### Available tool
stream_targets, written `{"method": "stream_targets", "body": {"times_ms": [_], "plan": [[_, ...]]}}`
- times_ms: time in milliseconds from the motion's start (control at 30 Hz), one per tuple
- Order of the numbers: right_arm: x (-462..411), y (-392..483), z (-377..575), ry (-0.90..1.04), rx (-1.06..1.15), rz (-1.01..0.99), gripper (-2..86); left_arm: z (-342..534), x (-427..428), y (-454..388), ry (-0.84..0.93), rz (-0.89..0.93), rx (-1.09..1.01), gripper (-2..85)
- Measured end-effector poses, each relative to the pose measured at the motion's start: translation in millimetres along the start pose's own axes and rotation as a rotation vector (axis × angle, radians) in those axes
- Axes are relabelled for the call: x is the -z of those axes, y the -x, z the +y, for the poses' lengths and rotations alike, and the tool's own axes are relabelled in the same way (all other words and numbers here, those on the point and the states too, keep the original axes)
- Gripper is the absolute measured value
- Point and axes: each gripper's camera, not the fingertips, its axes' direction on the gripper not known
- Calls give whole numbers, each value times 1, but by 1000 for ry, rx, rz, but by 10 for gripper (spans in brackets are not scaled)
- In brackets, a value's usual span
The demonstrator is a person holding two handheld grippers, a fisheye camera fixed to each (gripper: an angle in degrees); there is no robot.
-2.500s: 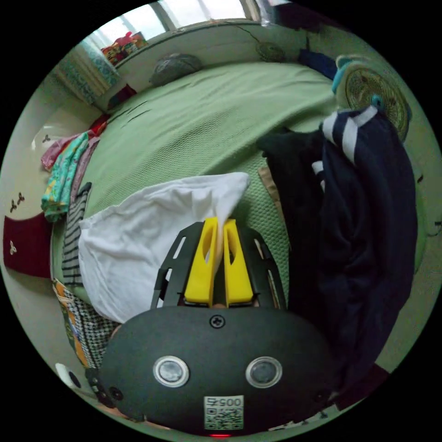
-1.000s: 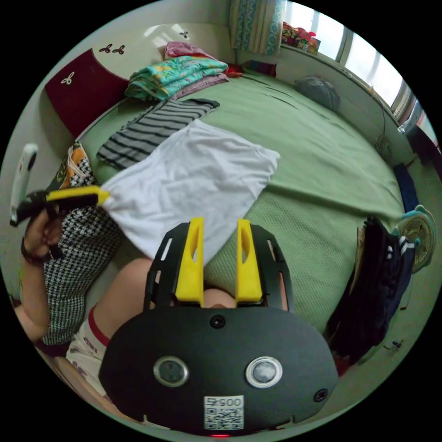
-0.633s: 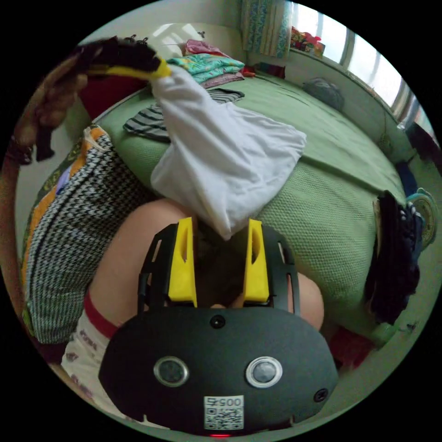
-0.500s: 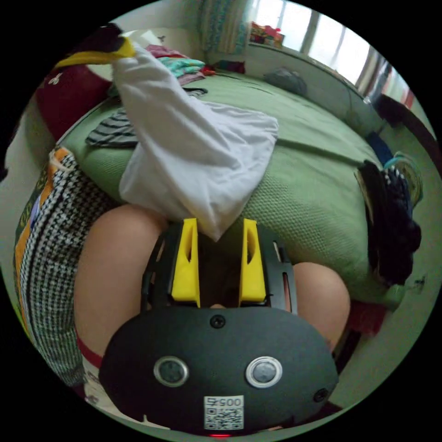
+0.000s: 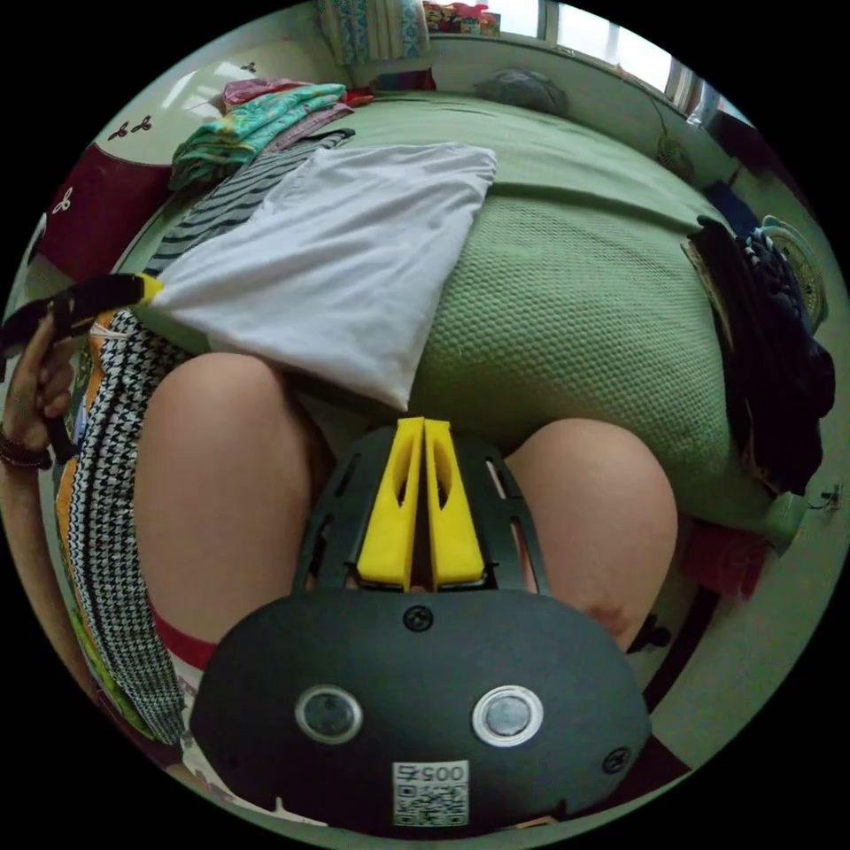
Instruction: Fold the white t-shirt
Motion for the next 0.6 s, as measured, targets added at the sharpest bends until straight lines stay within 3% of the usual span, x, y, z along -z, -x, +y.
{"method": "stream_targets", "body": {"times_ms": [100, 367, 600], "plan": [[14, -5, -8, -33, 51, 6, -5, 11, -4, 14, -18, -49, 39, -5], [43, -12, -61, -122, 142, 23, 30, 20, -20, 2, -107, 99, -60, -7], [35, -8, -99, -66, 198, -39, 39, 12, -72, -21, -77, 24, -97, -6]]}}
